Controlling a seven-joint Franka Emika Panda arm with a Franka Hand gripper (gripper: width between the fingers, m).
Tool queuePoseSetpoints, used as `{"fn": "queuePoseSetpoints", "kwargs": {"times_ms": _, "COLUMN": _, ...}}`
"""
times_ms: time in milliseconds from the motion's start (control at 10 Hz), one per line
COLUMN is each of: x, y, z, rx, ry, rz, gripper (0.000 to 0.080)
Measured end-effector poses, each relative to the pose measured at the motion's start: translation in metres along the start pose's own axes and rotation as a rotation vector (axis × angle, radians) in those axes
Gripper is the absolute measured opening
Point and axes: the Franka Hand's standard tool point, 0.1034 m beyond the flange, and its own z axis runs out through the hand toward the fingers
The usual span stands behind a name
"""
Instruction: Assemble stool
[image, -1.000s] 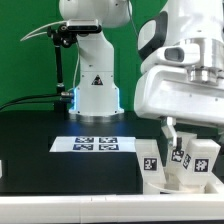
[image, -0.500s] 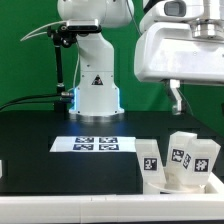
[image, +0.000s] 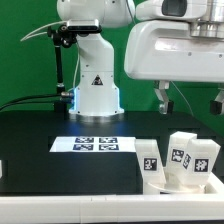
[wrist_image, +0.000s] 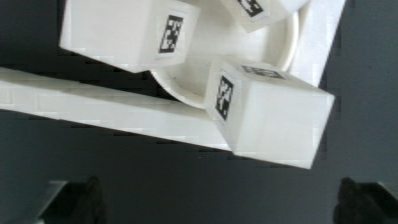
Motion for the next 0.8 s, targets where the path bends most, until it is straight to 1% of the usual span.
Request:
{"fn": "queuePoseSetpoints", "kwargs": {"times_ms": 100, "x": 0.0, "y": 0.0, "z": 0.0, "rx": 0.0, "ry": 0.0, "rz": -0.005, "gripper": 0.0649}}
{"fn": "queuePoseSetpoints", "kwargs": {"times_ms": 200, "x": 0.0, "y": -0.001, "z": 0.003, "rx": 0.008, "ry": 0.0, "rz": -0.004, "gripper": 0.0649}}
{"fn": "queuePoseSetpoints", "kwargs": {"times_ms": 300, "x": -0.001, "y": -0.009, "z": 0.018, "rx": 0.06, "ry": 0.0, "rz": 0.048, "gripper": 0.0649}}
{"fn": "queuePoseSetpoints", "kwargs": {"times_ms": 400, "x": -0.003, "y": -0.012, "z": 0.027, "rx": 0.086, "ry": -0.015, "rz": 0.007, "gripper": 0.0649}}
{"fn": "queuePoseSetpoints", "kwargs": {"times_ms": 500, "x": -0.003, "y": -0.012, "z": 0.029, "rx": 0.101, "ry": -0.026, "rz": -0.092, "gripper": 0.0649}}
{"fn": "queuePoseSetpoints", "kwargs": {"times_ms": 600, "x": -0.001, "y": -0.017, "z": 0.027, "rx": 0.113, "ry": -0.027, "rz": -0.165, "gripper": 0.0649}}
{"fn": "queuePoseSetpoints", "kwargs": {"times_ms": 700, "x": -0.001, "y": -0.016, "z": 0.026, "rx": 0.103, "ry": -0.028, "rz": -0.231, "gripper": 0.0649}}
{"fn": "queuePoseSetpoints", "kwargs": {"times_ms": 800, "x": -0.002, "y": -0.014, "z": 0.026, "rx": 0.082, "ry": -0.032, "rz": -0.306, "gripper": 0.0649}}
